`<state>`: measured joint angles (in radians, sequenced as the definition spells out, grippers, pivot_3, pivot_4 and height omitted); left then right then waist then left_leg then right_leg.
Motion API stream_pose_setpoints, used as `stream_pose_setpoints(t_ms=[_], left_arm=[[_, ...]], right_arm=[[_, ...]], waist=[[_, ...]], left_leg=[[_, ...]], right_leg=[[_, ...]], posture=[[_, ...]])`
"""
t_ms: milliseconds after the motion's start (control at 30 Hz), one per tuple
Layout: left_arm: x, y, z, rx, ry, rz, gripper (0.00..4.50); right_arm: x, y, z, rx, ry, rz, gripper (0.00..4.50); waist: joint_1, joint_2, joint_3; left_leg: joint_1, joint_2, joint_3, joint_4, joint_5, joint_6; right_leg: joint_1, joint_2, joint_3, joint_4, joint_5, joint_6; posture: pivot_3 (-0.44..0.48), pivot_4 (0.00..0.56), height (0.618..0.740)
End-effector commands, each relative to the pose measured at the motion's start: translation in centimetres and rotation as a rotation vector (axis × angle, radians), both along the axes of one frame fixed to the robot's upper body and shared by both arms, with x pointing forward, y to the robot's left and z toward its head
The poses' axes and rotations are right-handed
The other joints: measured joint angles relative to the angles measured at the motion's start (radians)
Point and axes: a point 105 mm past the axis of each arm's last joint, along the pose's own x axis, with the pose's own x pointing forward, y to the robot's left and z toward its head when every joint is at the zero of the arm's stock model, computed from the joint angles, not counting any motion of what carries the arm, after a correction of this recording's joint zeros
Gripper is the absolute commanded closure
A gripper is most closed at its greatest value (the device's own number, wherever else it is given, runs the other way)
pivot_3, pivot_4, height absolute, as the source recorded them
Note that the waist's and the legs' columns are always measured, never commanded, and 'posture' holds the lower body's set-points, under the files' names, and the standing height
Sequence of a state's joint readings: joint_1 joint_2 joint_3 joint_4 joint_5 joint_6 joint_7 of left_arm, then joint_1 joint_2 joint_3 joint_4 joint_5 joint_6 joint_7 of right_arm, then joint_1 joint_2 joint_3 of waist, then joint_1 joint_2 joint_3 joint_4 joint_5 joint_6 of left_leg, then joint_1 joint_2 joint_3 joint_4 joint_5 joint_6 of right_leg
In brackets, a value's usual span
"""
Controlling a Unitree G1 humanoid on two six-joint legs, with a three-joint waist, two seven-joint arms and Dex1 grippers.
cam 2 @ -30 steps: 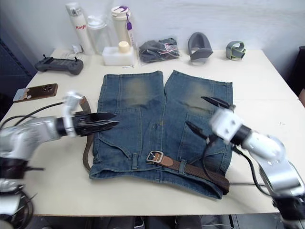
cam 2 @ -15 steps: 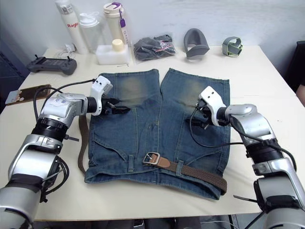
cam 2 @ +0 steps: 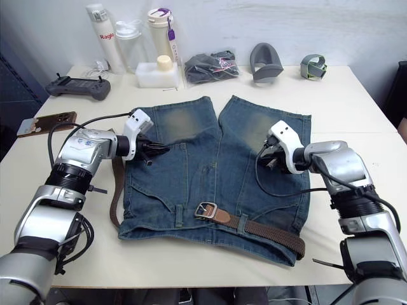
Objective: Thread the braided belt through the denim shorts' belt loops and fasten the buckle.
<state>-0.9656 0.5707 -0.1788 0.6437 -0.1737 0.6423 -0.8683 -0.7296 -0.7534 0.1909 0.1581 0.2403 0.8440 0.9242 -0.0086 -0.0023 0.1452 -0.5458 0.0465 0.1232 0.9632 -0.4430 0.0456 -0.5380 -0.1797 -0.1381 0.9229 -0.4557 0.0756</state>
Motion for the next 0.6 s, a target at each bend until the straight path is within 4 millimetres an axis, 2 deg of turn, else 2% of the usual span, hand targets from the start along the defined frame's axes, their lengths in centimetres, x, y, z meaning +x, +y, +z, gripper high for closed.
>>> stream_pose_setpoints(t_ms=[33,133,267,433,600], left_arm=[[-0.1,-0.3,0.8,-0.050,-0.019,0.025,4.48],[0.1,-1.0,2.7,-0.138,-0.053,0.042,4.48],[1.8,-1.6,4.6,-0.208,-0.151,0.145,4.48],[4.4,-2.3,7.3,-0.269,-0.274,0.267,4.48],[5.7,-3.0,7.3,-0.257,-0.298,0.297,4.48]], right_arm=[[-0.4,0.9,1.7,-0.009,-0.114,0.083,4.50],[0.0,0.7,4.5,-0.004,-0.217,0.100,4.50],[2.5,-0.9,7.6,-0.062,-0.381,0.035,4.50],[6.6,-2.0,9.6,-0.157,-0.556,-0.056,4.50],[9.1,-2.5,10.1,-0.193,-0.614,-0.131,4.50]], waist=[[-0.001,0.000,0.000],[-0.002,0.002,0.003],[-0.001,0.003,0.008],[0.004,0.001,0.009],[-0.005,0.001,0.009]], left_leg=[[0.000,0.000,0.000,0.000,0.000,0.000],[-0.001,0.000,0.000,0.000,0.000,0.000],[-0.003,-0.002,0.000,0.000,0.002,0.002],[-0.011,-0.005,0.000,-0.001,0.007,0.003],[-0.016,-0.008,0.000,-0.004,0.009,0.004]], right_leg=[[0.000,0.000,0.000,0.000,0.000,0.000],[-0.001,0.000,0.000,0.000,0.000,0.000],[-0.002,-0.001,-0.001,0.000,0.001,0.002],[-0.008,-0.003,-0.001,0.001,0.004,0.007],[-0.013,-0.004,-0.001,0.001,0.004,0.008]], posture=[[0.000,0.150,0.648],[0.000,0.150,0.648],[0.000,0.150,0.648],[0.000,0.150,0.648],[0.000,0.150,0.648]])
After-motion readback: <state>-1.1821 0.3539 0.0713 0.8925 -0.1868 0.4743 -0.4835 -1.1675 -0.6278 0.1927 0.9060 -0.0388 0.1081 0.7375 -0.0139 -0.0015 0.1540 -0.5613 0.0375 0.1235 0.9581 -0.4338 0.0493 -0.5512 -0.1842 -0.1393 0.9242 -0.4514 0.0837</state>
